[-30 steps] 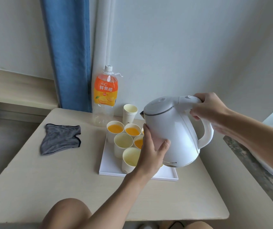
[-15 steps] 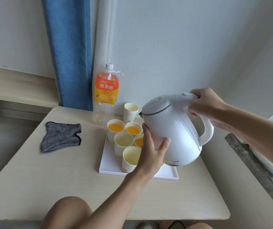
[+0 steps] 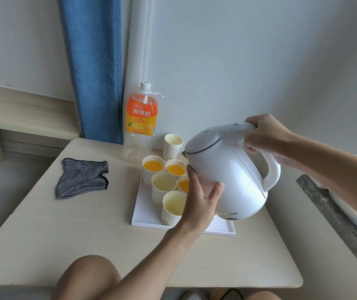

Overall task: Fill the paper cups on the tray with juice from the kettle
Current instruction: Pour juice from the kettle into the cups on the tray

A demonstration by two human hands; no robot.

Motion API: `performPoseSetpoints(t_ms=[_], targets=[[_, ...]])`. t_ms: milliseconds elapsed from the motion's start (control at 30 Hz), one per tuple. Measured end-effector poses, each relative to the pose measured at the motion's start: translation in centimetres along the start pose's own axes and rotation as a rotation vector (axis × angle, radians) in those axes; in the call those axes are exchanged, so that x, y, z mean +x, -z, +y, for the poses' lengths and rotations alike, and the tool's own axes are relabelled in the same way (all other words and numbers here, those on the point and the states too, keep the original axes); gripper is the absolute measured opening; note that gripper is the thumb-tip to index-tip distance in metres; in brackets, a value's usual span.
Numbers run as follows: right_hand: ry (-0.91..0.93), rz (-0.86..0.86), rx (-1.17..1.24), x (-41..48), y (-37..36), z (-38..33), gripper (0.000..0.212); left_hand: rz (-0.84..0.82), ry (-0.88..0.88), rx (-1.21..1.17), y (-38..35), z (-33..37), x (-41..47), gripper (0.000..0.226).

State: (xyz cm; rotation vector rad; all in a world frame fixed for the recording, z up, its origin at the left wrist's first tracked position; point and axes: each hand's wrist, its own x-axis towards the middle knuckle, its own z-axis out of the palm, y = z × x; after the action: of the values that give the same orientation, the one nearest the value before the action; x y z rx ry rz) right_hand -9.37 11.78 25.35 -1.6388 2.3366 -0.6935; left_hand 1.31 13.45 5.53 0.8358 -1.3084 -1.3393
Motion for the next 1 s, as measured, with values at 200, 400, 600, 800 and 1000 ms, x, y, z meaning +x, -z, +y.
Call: performPoseSetpoints(t_ms=[200,400,600,800,1000], targets=[[0.009,-0.005,-0.039,-0.16,-0.14,-0.39,0.025,-0.001,-0.008,-0.006,0.10,-0.14,-0.09,0.084],[0.008,-0.006,-0.057,-0.20,-0.37,-0.40,0.026,-0.005,-0.002,0.002,0.19,-0.18,-0.27,0.083],[0.006,-0.009,-0.068,-0.24,-0.17,-0.51,0.025,-0.014,0.005,-0.012,0.09,-0.17,-0.23,0.086],[0.013,-0.013,-0.077,-0.43,-0.10,-0.51,0.025,-0.030,0.004,-0.031,0.08,-0.33,-0.28,0.083],[0.013,-0.012,-0.087,-0.61,-0.21,-0.37,0.024,-0.036,0.010,-0.033,0.07,-0.54,-0.35,0.084]])
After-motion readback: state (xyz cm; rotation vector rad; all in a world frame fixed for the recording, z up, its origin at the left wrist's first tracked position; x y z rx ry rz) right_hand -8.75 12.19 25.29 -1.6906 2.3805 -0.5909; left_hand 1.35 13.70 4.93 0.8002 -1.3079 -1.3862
